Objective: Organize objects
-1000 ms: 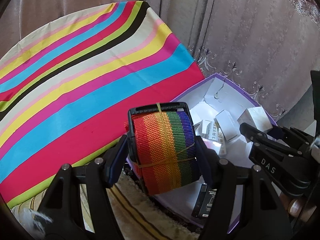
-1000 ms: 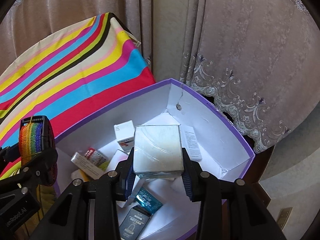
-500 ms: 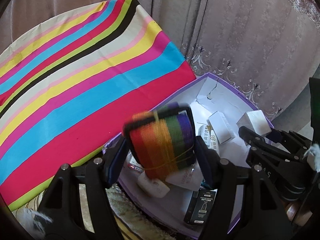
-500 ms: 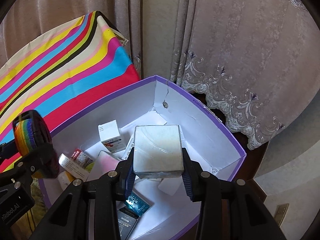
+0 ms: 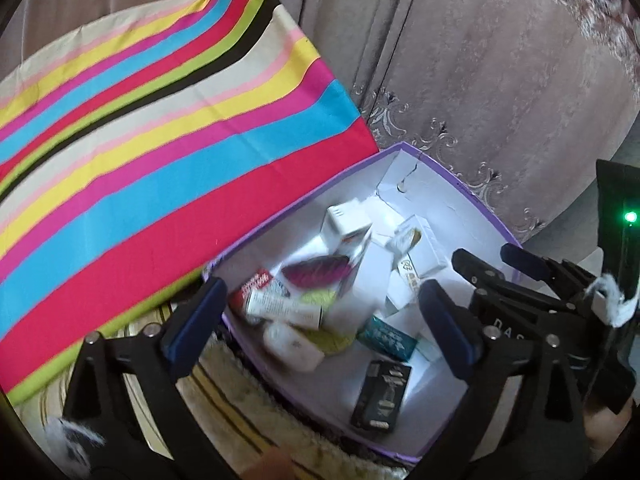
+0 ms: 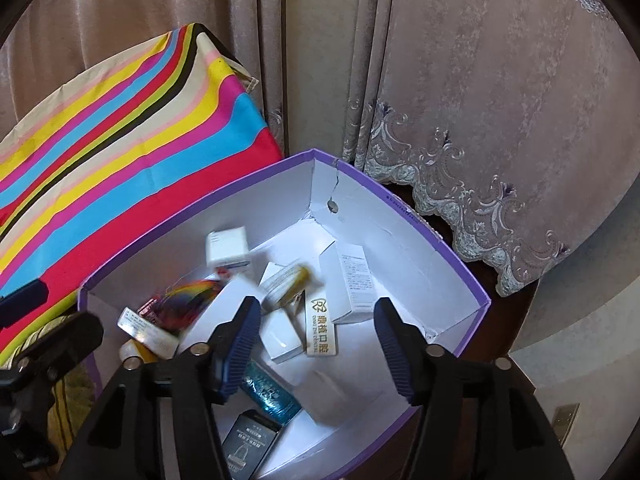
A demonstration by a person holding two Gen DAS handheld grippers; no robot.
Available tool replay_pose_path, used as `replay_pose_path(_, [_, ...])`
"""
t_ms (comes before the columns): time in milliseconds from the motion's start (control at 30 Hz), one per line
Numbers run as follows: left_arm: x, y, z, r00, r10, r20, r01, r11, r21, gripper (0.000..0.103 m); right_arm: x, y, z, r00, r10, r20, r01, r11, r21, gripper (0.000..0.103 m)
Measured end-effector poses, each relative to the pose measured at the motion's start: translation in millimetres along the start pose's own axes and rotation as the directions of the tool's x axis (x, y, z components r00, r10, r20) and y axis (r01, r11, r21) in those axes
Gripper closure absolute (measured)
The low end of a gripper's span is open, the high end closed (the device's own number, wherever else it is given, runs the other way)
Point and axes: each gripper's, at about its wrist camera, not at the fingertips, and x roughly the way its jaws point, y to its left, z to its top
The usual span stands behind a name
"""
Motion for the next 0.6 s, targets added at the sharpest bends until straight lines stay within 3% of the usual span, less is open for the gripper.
replay_pose_path(100, [-6.0, 1.8, -8.3, 0.999, -0.033, -0.009, 0.033, 0.999, -0.018, 0.001, -3.2, 1.7, -3.5, 1.0, 0.006, -0.012, -0.006, 1.0, -0.001, 0.039])
replay_pose_path(233, [-18.9, 7.8, -14.5, 0.99, -0.138, 0.019, 0.139, 0.988, -0.071, 0.001, -8.7, 1.7, -9.0, 1.0, 0.006, -0.023, -0.006, 1.0, 0.007, 0.038])
replay_pose_path(333, [-26.1, 6.3, -13.6, 0.997, -0.053, 0.049, 0.056, 0.997, -0.058, 0.001, -11.9, 2.3, -11.1, 1.0, -0.007, -0.027, 0.007, 1.0, 0.005, 0.037])
replay_pose_path(600, [-20.7, 2.8, -13.7, 0.998, -0.059, 0.02, 0.06, 0.997, -0.039, 0.001, -15.0, 2.1, -12.3, 1.0, -0.006, -0.031, 0.006, 1.0, 0.007, 0.037])
